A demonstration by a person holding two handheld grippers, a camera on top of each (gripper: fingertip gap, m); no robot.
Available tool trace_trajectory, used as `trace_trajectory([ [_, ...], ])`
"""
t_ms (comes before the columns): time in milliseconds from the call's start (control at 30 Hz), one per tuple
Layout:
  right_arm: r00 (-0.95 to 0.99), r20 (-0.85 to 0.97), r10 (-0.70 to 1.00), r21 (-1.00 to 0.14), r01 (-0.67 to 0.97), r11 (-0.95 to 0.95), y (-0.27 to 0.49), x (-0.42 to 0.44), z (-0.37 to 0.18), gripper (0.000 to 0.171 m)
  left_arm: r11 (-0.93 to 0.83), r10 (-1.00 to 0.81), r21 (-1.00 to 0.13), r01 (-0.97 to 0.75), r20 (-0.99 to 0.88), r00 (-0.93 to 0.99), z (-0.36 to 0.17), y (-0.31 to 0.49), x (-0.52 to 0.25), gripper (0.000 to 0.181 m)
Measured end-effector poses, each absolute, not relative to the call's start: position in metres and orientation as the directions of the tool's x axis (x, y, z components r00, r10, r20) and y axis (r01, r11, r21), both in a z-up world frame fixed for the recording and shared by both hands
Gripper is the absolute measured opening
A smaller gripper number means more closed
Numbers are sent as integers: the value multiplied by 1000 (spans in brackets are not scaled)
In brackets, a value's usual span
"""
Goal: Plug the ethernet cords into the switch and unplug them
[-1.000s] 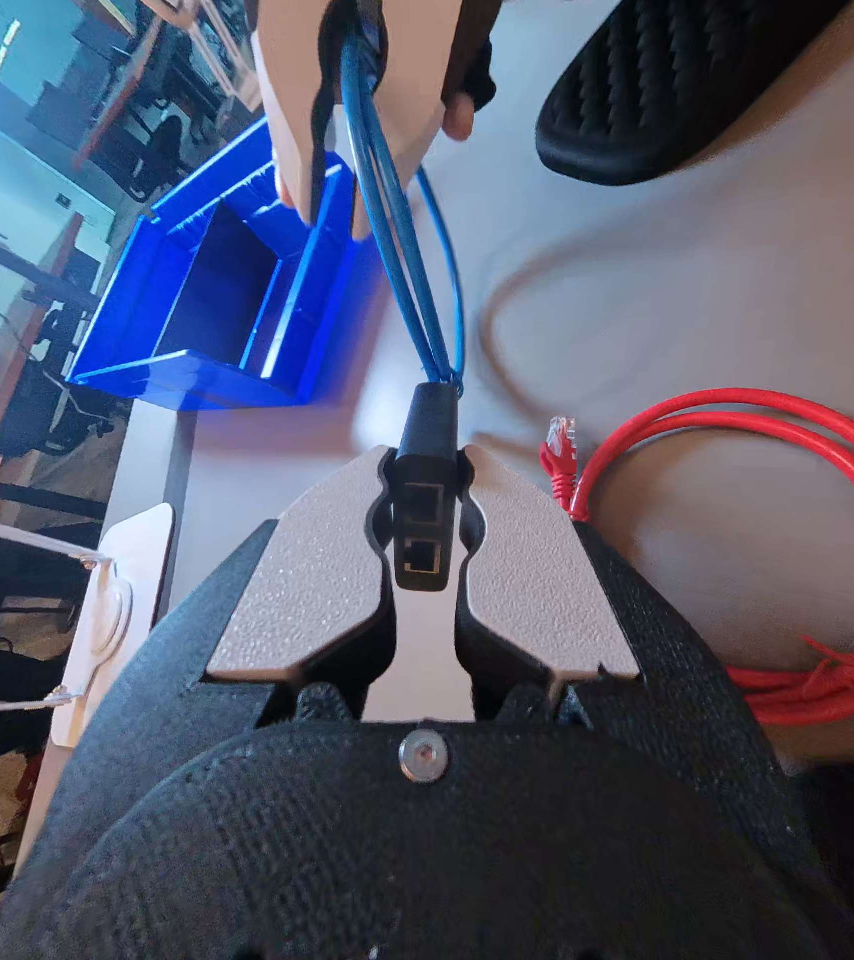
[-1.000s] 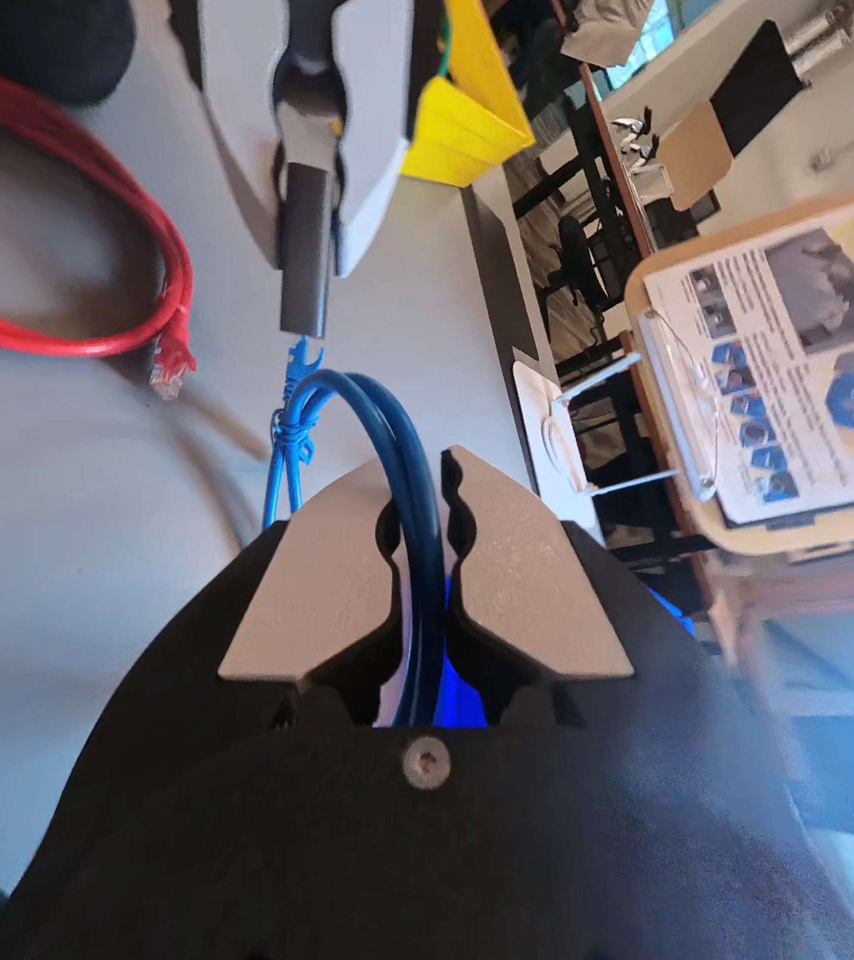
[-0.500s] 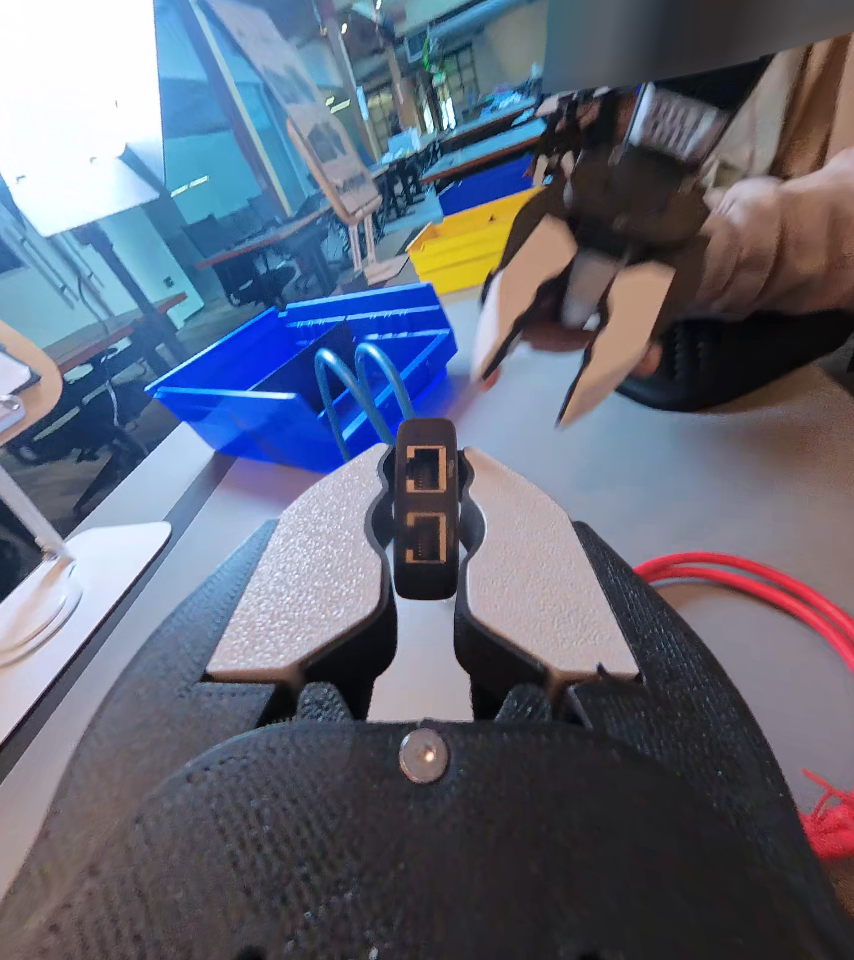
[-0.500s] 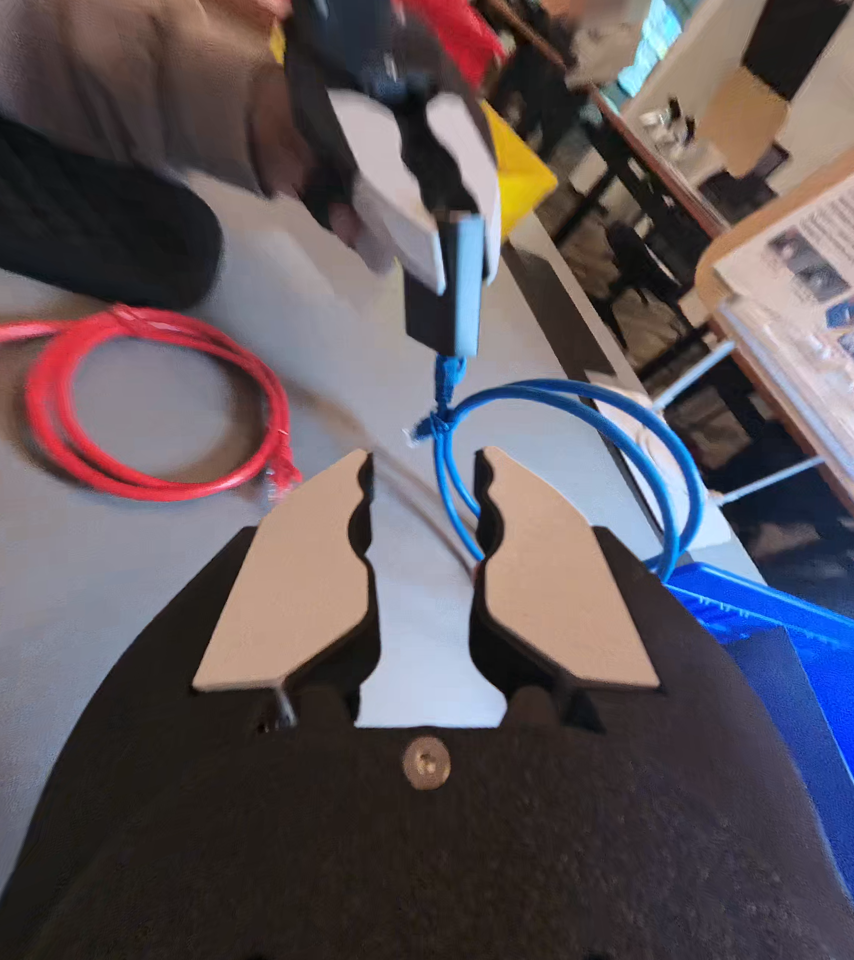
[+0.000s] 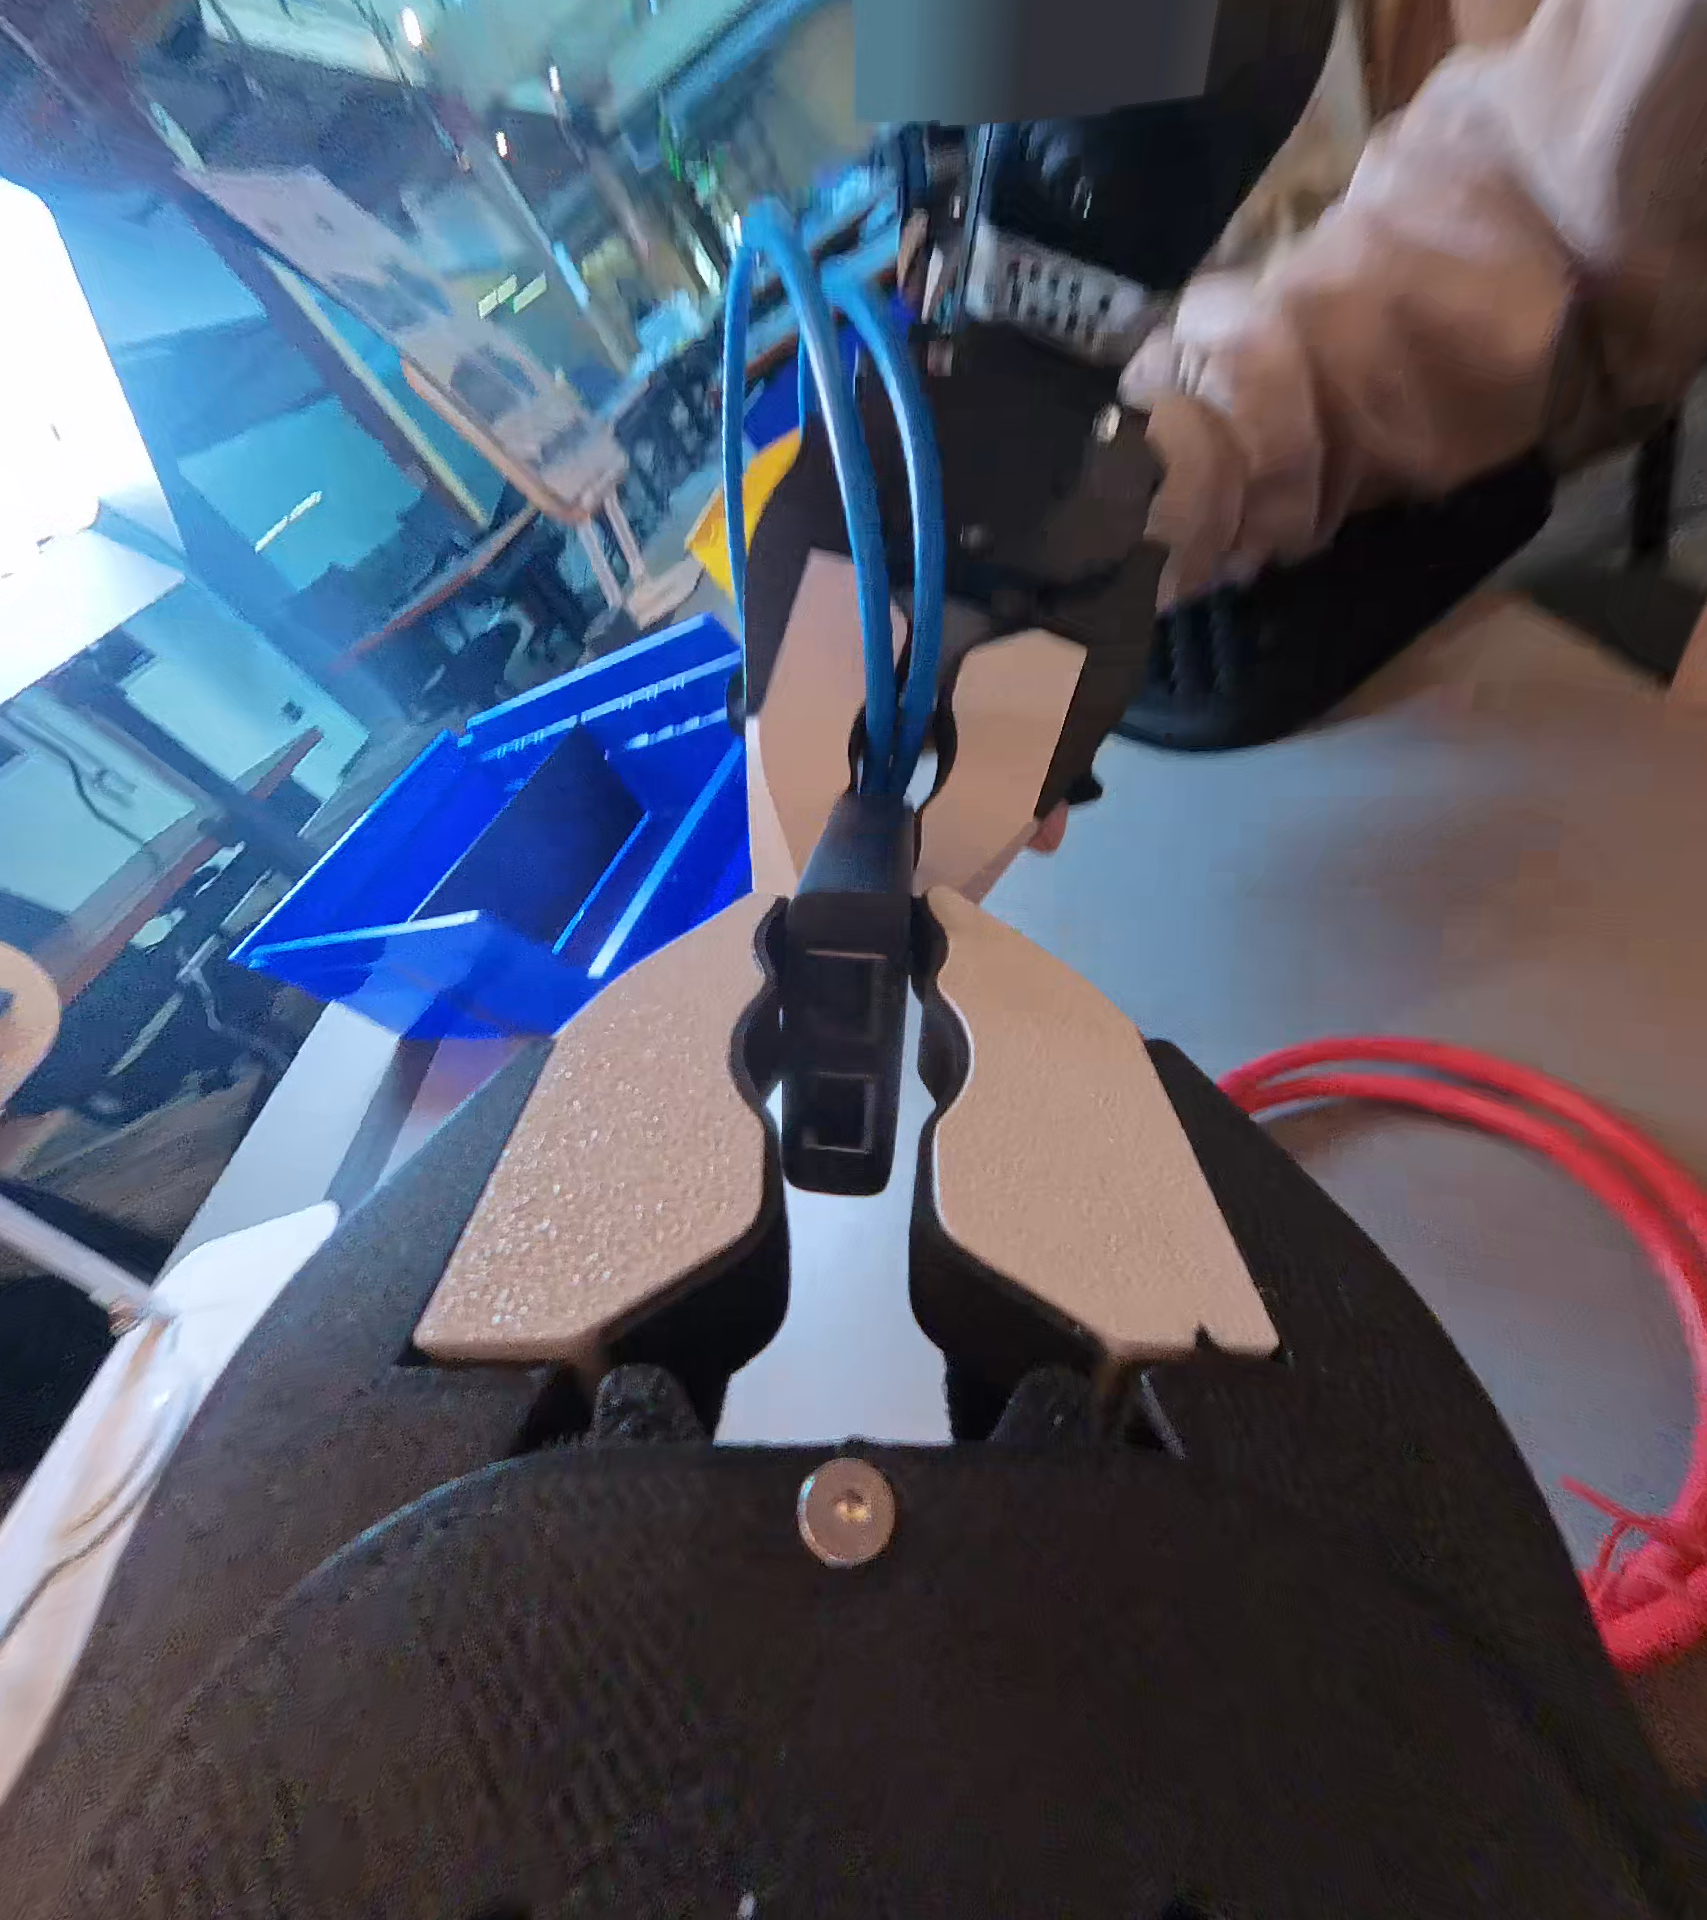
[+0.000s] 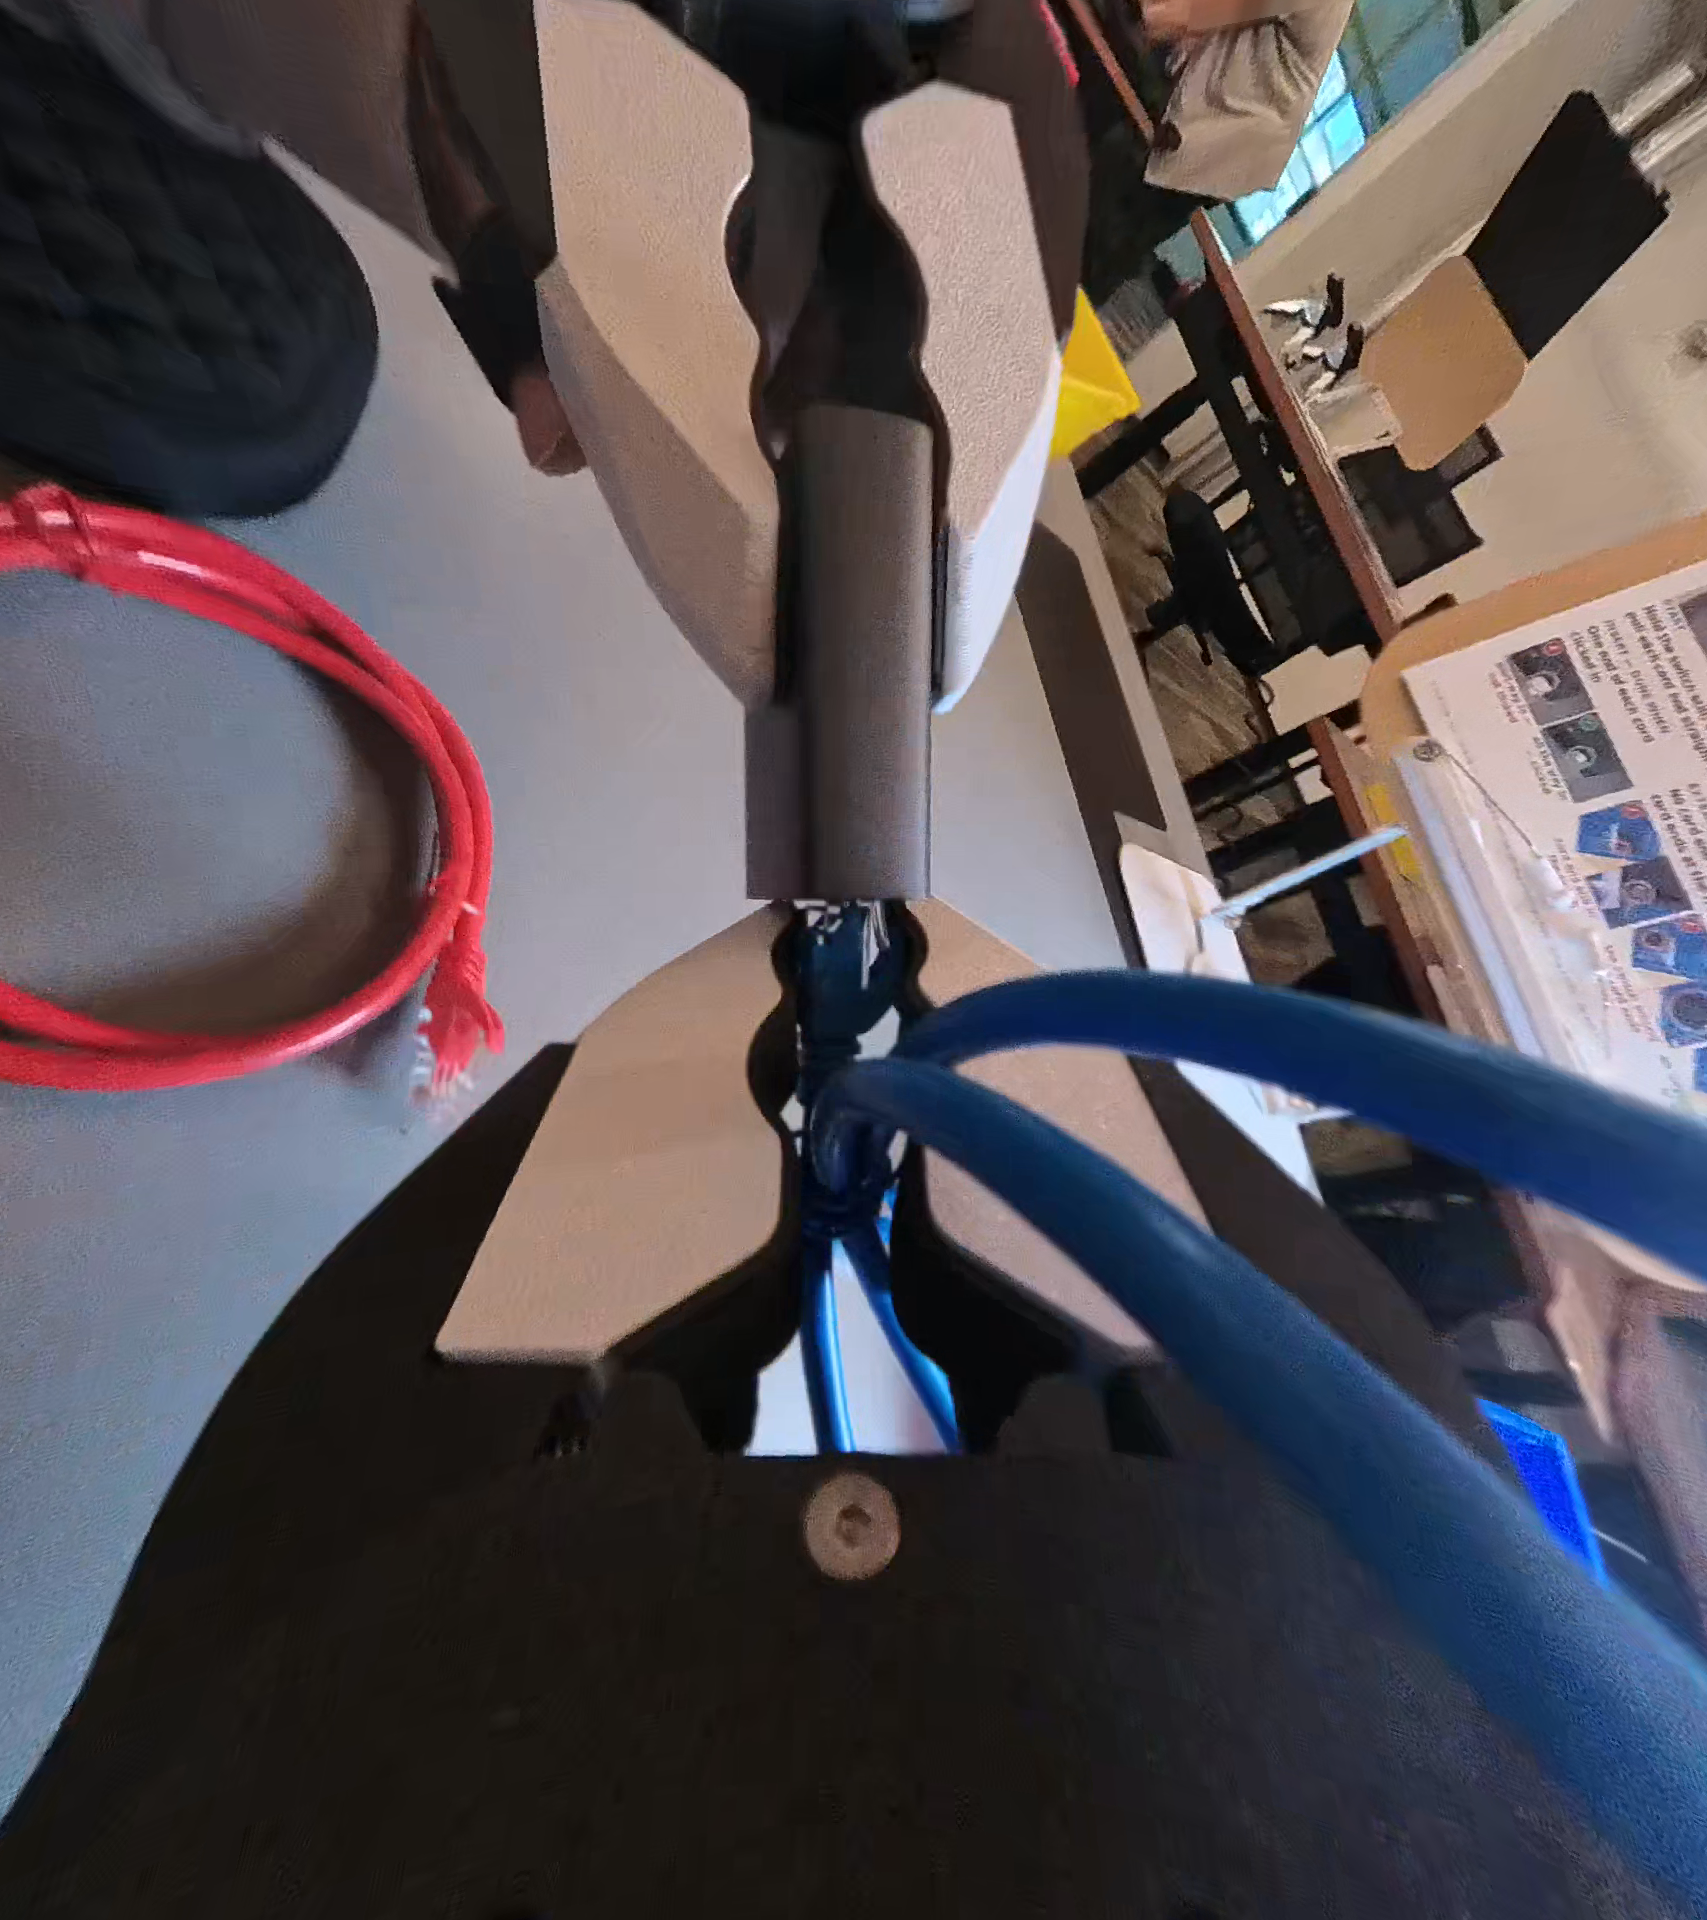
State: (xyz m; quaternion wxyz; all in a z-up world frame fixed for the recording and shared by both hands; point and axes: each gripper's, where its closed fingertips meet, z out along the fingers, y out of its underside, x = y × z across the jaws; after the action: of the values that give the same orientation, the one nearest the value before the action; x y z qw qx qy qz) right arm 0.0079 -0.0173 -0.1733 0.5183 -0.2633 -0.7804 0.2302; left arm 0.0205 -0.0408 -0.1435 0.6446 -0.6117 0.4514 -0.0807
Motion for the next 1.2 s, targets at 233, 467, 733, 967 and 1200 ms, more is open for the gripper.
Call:
trace_trajectory([
  [233,-273,875,400,-308,325,894,14,13,-194,13,93,-587,-740,-666,-581,564,-186,-18,9,23],
  [467,-214,910,356,-257,383,887,50,23,-198,14,-137,-644,-853,-504,-310,699,-199,-24,-12,23],
  [733,-139,896,421,-354,348,868,78,40,-185,14,-314,-777,-750,-582,-149,612,-249,-48,9,24],
  [967,-164,892,420,-359,305,882,70,37,-187,14,-481,-783,-724,-495,99,614,-261,-46,27,31],
  [1200,-169,881,442,-390,272,880,67,40,-185,14,-450,-817,-629,-634,4,576,-273,-54,28,19],
])
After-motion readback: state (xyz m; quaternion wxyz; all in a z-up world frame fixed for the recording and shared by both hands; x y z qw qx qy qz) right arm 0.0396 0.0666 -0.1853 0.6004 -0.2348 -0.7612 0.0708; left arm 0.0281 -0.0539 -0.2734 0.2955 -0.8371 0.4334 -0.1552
